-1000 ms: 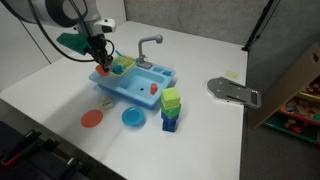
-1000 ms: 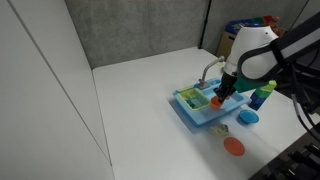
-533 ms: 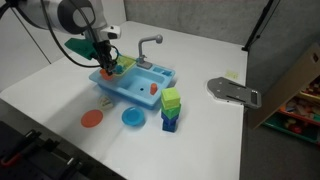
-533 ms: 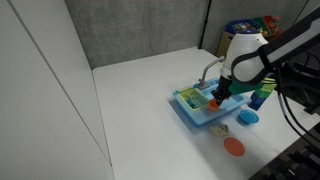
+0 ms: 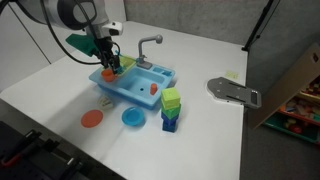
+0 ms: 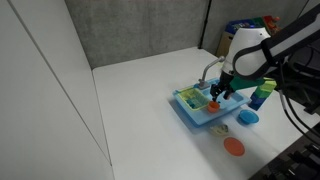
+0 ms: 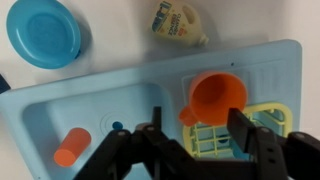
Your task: Pick up the orange mug and put it on the light blue surface in front of the dish rack
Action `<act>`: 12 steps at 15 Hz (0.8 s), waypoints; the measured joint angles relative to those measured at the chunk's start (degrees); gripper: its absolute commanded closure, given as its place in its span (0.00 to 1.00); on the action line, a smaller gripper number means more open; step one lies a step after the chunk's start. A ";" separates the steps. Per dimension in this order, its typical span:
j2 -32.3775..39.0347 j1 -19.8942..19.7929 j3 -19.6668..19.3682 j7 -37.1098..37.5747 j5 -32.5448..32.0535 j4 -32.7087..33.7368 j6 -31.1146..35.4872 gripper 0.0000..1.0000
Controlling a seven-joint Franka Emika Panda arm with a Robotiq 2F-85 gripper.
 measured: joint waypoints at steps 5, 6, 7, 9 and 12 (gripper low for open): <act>-5.56 -0.61 -0.63 -0.09 -0.02 -0.37 -5.36 0.00; -6.91 -0.61 -0.83 -0.09 -0.16 -0.45 -7.04 0.00; -8.40 -0.61 -1.02 -0.09 -0.43 -0.54 -9.07 0.00; -11.74 -0.73 -1.31 -0.09 -1.60 -0.87 -13.73 0.00; -17.42 -1.13 -1.57 -0.55 -4.25 -2.12 -20.60 0.00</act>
